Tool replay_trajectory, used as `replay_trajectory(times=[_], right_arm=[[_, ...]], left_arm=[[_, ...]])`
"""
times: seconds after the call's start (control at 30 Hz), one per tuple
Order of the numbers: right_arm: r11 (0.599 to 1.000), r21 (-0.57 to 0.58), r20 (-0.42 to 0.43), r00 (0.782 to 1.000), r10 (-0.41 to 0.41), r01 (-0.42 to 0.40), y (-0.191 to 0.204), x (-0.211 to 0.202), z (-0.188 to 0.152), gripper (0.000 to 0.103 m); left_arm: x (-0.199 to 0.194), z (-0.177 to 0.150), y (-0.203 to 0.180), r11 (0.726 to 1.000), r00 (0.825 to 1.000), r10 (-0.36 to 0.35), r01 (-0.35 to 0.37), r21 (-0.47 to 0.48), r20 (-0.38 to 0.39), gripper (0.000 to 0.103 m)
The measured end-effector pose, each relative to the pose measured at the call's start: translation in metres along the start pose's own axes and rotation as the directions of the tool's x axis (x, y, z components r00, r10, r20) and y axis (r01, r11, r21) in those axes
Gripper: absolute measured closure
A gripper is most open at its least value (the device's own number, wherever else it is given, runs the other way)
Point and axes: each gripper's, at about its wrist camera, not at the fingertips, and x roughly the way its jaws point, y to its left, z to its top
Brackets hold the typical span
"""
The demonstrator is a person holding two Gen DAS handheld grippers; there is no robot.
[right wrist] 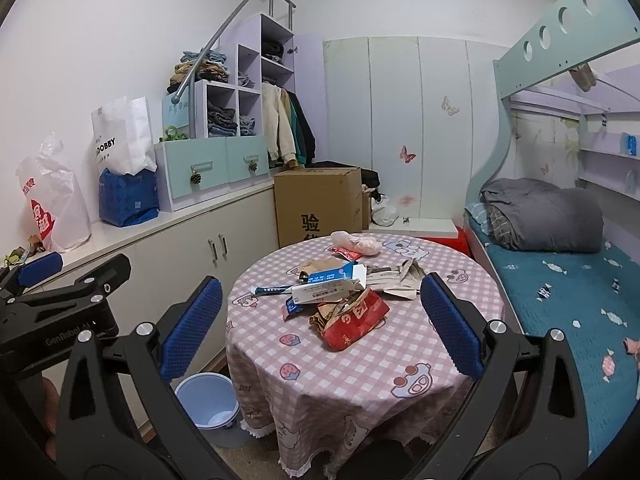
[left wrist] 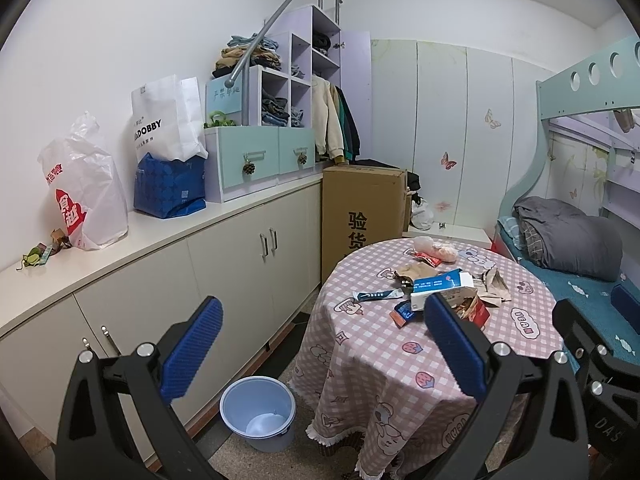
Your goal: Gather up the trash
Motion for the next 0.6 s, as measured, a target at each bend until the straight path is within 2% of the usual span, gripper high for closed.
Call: replay_trajectory(times=[0.3, 0.6], right_arm=[[1.0, 0.0, 0.002, 1.0, -0.004, 0.004, -0.0011, 0.0014, -0.0001, 0.006], [1.0, 0.002, -0.036, 0.999, 0.011, -0.011, 0.0003, 0.0076, -0.0004, 0.006]], left_arm=[[-0.0004, -0.0002, -0.0004, 1.0, 1.0, -0.001, 0.001, 0.001, -0.002, 0.004], [0.0026, -0.0002, 0.0011, 1.0, 1.0, -0.001, 0.001, 0.005, -0.007, 0.004]])
